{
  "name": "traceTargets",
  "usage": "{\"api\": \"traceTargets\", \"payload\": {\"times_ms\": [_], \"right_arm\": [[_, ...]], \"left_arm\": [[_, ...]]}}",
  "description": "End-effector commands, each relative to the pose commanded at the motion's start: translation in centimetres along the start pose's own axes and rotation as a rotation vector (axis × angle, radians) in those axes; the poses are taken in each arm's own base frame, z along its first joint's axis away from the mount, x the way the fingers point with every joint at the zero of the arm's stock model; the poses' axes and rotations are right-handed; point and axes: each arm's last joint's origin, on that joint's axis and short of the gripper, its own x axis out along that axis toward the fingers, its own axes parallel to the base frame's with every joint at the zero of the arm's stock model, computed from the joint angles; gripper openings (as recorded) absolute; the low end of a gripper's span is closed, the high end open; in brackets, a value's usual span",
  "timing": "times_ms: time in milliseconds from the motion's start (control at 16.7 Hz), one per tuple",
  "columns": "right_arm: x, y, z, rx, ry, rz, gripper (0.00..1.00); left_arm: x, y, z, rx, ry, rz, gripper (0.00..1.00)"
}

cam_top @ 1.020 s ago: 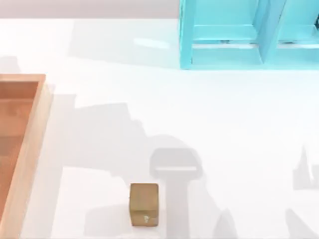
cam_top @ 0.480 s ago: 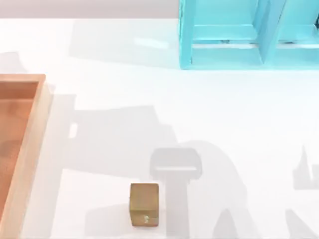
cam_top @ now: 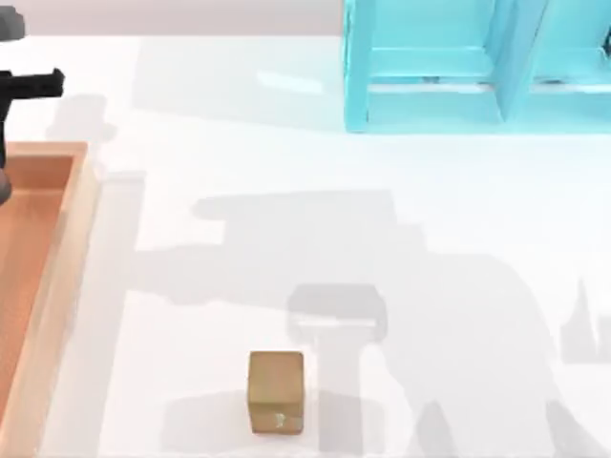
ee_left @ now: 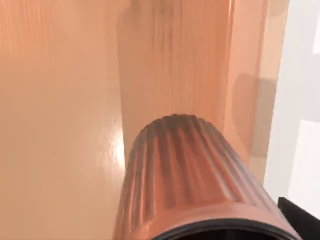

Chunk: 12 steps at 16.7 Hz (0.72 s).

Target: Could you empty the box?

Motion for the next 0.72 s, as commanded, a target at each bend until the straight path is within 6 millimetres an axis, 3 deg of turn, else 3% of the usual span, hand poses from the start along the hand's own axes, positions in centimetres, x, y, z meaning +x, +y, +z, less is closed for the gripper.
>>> {"api": "traceTargets", "payload": {"times_ms": [180, 360, 540, 720], "right_arm": [[0.0, 0.0, 0.0, 0.0, 0.0, 0.0, 1.0], [0.0, 0.0, 0.0, 0.0, 0.0, 0.0, 1.0], [0.0, 0.0, 0.0, 0.0, 0.0, 0.0, 1.0], [0.0, 0.0, 0.0, 0.0, 0.0, 0.0, 1.0]], "left_arm": [[1.9, -6.1, 0.8, -0.031, -0.015, -0.024, 0.0], [4.2, -10.9, 1.4, -0.032, -0.024, -0.022, 0.0], [6.4, -14.0, 1.9, -0.001, -0.02, -0.006, 0.0], [7.7, -15.0, 2.2, 0.025, -0.008, 0.012, 0.0]]}}
